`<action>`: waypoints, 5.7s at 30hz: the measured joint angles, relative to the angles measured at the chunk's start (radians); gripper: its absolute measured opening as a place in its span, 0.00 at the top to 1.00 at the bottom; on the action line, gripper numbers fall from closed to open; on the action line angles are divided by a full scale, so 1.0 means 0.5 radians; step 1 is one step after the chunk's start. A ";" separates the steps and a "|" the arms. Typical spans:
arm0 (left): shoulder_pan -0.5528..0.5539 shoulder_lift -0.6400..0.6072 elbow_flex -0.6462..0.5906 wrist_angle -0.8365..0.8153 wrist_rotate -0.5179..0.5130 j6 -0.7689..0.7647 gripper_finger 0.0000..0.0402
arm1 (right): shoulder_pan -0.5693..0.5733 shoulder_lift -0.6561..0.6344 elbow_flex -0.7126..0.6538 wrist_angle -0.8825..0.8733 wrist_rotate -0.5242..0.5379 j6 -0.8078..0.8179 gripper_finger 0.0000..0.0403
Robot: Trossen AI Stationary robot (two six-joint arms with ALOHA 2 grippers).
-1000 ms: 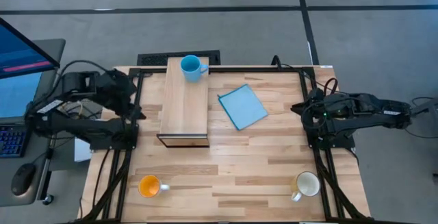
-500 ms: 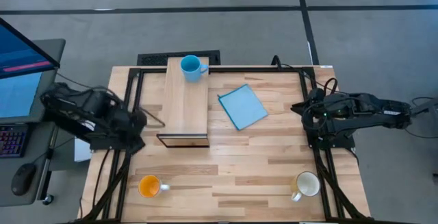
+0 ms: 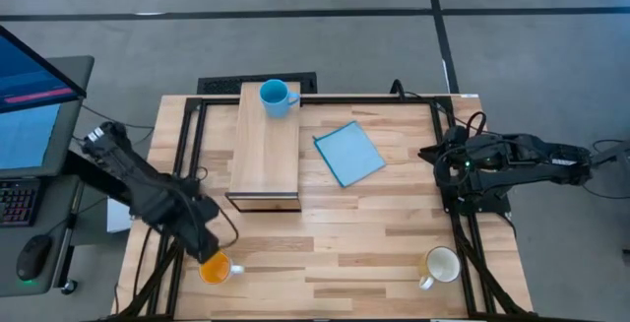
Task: Stack small to large cups/mugs on shelf
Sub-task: Put the yellow mug on the shelf
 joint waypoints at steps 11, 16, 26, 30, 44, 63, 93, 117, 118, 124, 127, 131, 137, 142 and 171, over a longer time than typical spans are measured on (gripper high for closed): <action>-0.152 0.463 0.000 0.360 0.292 -0.135 0.52 | 0.001 -0.001 0.000 0.001 -0.012 0.001 0.75; -0.161 0.609 0.000 0.394 0.332 -0.232 0.52 | 0.001 -0.001 0.000 0.002 -0.015 0.000 0.75; -0.185 0.616 0.000 0.351 0.326 -0.724 0.52 | 0.000 0.000 0.000 0.003 -0.103 -0.039 0.75; -0.213 0.616 0.000 0.385 0.218 -0.912 0.52 | 0.001 0.000 0.000 0.000 -0.141 -0.050 0.75; -0.355 0.615 -0.256 0.675 0.222 -1.509 0.52 | 0.001 0.000 0.000 -0.004 -0.169 -0.055 0.75; -0.239 0.615 -0.324 0.680 0.205 -1.339 0.89 | 0.001 0.000 0.000 0.040 -0.169 -0.050 0.75; -0.064 -0.174 -0.332 0.531 -0.434 -1.283 0.99 | 0.001 0.000 -0.001 0.024 -0.117 -0.054 0.75; 1.039 -0.939 -0.233 0.959 -1.277 0.551 0.99 | 0.000 -0.001 -0.001 0.039 -0.058 -0.091 0.75; 1.119 -0.926 -0.204 0.958 -1.226 0.630 0.99 | 0.000 0.000 -0.001 0.040 -0.058 -0.090 0.75; 1.574 -0.767 0.002 0.779 -0.923 0.961 0.99 | 0.001 0.000 -0.001 0.040 -0.060 -0.088 0.75; 1.774 -0.645 0.122 0.671 -0.781 1.121 0.99 | 0.001 0.000 -0.001 0.040 -0.061 -0.088 0.75; 2.020 -0.439 0.310 0.549 -0.590 1.342 0.99 | 0.001 0.000 -0.001 0.040 -0.063 -0.088 0.75; 2.330 -0.119 0.638 0.290 -0.334 1.572 0.99 | 0.000 0.000 -0.001 0.039 -0.064 -0.088 0.75; 2.485 0.139 0.873 0.045 -0.193 1.618 0.99 | 0.000 -0.001 -0.001 0.027 -0.065 -0.088 0.75; 2.600 0.570 1.028 -0.185 -0.010 1.211 0.99 | 0.000 0.000 -0.001 -0.013 -0.072 -0.027 0.75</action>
